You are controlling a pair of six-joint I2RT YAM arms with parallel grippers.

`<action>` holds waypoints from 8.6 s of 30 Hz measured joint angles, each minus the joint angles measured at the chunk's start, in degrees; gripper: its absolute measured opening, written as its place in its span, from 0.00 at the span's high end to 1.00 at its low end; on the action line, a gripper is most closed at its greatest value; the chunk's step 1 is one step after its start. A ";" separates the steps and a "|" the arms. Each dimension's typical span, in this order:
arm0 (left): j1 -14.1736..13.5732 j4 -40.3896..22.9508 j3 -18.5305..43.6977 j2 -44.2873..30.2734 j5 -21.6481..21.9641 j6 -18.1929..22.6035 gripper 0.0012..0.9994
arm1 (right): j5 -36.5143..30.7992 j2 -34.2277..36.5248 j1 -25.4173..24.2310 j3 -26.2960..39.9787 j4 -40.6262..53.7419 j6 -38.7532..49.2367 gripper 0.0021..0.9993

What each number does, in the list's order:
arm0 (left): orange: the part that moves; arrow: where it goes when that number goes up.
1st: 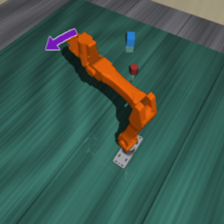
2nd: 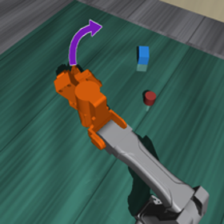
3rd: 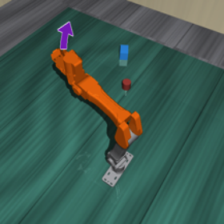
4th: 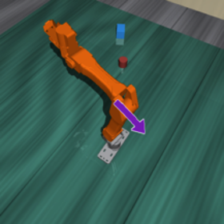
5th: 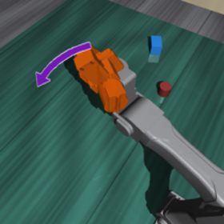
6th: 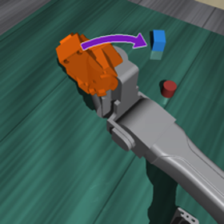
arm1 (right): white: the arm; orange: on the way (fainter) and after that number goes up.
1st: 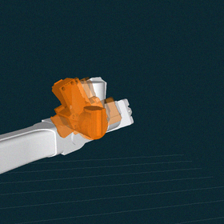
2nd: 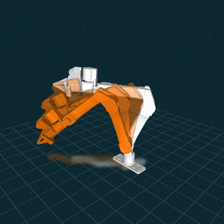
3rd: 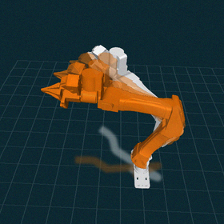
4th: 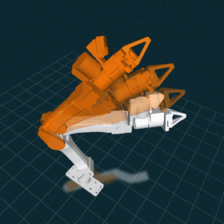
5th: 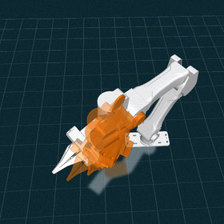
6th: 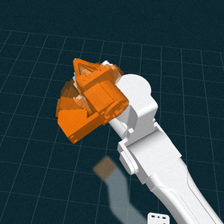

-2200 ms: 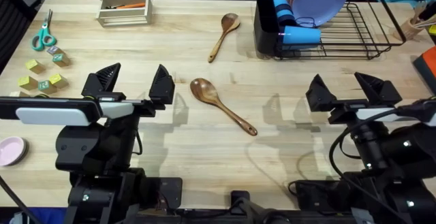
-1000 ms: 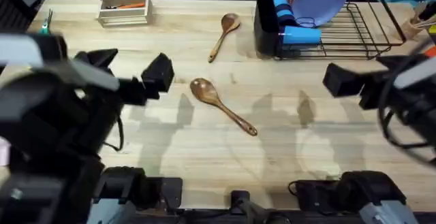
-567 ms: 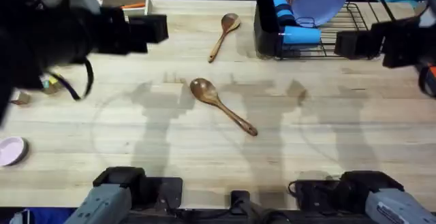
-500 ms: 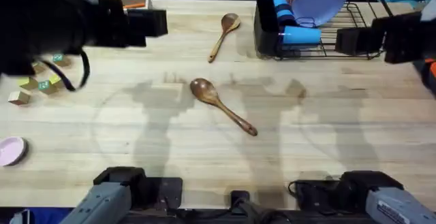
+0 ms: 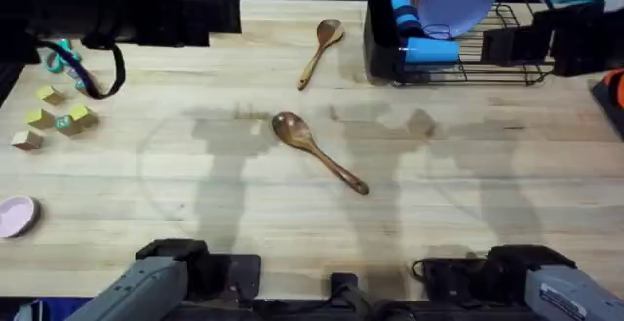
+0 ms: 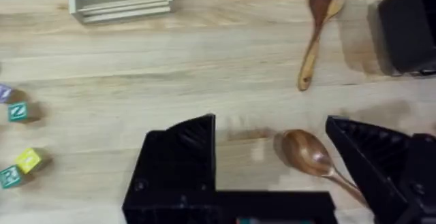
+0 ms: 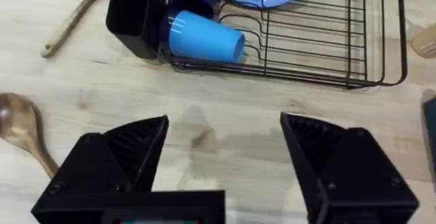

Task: Pick up the spoon on the table one by one and put them onto the rack

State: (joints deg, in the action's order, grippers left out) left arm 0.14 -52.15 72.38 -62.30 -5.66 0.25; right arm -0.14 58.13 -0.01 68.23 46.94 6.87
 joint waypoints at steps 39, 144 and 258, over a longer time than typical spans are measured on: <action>-16.99 12.41 21.35 -46.29 -0.51 1.70 0.01 | 3.63 0.02 0.00 0.04 -0.06 -0.63 0.00; -19.20 12.37 43.64 -62.37 8.47 1.53 0.96 | 3.63 4.24 0.00 0.20 -0.15 -0.70 0.00; -29.90 105.12 1.33 -53.16 -0.91 -26.00 0.96 | 3.63 4.24 0.00 0.20 -0.22 -0.72 0.00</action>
State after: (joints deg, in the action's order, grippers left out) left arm -29.76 52.97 73.71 -115.46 -6.57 -25.75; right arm 3.49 62.37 -0.01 68.42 46.72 6.16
